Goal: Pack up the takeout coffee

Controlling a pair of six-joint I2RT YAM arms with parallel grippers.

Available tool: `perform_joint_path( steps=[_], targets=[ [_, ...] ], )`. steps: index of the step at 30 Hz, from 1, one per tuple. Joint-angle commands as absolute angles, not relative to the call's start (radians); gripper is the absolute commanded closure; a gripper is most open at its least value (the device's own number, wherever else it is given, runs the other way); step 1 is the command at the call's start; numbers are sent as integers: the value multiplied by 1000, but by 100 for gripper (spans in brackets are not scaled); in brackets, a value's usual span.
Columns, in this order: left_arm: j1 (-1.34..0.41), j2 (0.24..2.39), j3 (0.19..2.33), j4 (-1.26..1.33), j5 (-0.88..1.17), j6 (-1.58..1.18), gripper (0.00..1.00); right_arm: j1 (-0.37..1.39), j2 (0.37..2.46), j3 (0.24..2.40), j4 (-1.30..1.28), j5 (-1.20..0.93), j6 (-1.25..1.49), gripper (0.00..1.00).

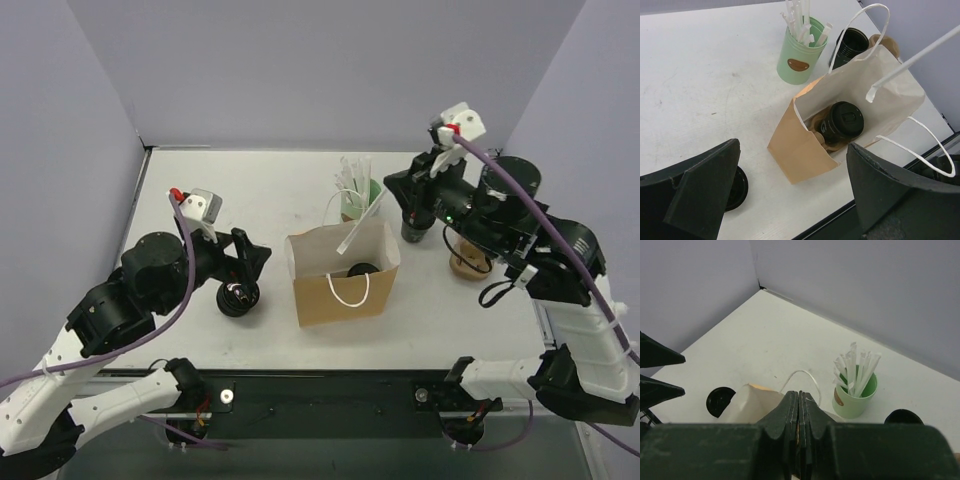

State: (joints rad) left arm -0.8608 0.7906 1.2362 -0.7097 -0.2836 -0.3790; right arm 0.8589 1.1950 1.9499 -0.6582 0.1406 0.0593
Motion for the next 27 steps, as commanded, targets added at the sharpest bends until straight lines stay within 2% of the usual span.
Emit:
perform_joint_path(
  steps=[1,4,5,6,8,9,10,11,12,13,19,23,27],
  targets=[
    [-856,752,1238,-699,-281,-373,3,930,1255,1919,-624,259,51,100],
    [-856,732,1221,-698,-279,-380,3,963,1295,1866,-582,248,37,100],
    [-854,729,1207,-695,-279,-380,3,979,1310,1856,-572,250,40,97],
    [-854,729,1204,-690,-278,-380,3,983,1345,1852,-569,244,51,94],
    [-856,729,1207,-683,-276,-379,3,1002,1376,1865,-581,236,95,79],
    [-856,732,1212,-681,-270,-374,3,1003,1396,1876,-604,241,119,70],
    [-854,736,1218,-680,-270,-371,3,1003,1399,1881,-618,248,149,47],
    [-854,739,1230,-683,-270,-368,3,1003,1399,1882,-632,264,216,35],
    [-856,741,1238,-681,-267,-365,3,1003,1387,1879,-665,287,248,20],
    [-854,742,1246,-681,-262,-361,3,1002,1375,1873,-682,317,286,0],
    [-854,726,1253,-618,-178,-353,3,1002,1198,1734,-796,406,494,0],
    [-856,692,1229,-575,-173,-367,3,1002,1094,1695,-929,543,655,0],
    [-856,652,1201,-560,-179,-390,3,1002,974,1631,-988,586,778,0]
  ],
)
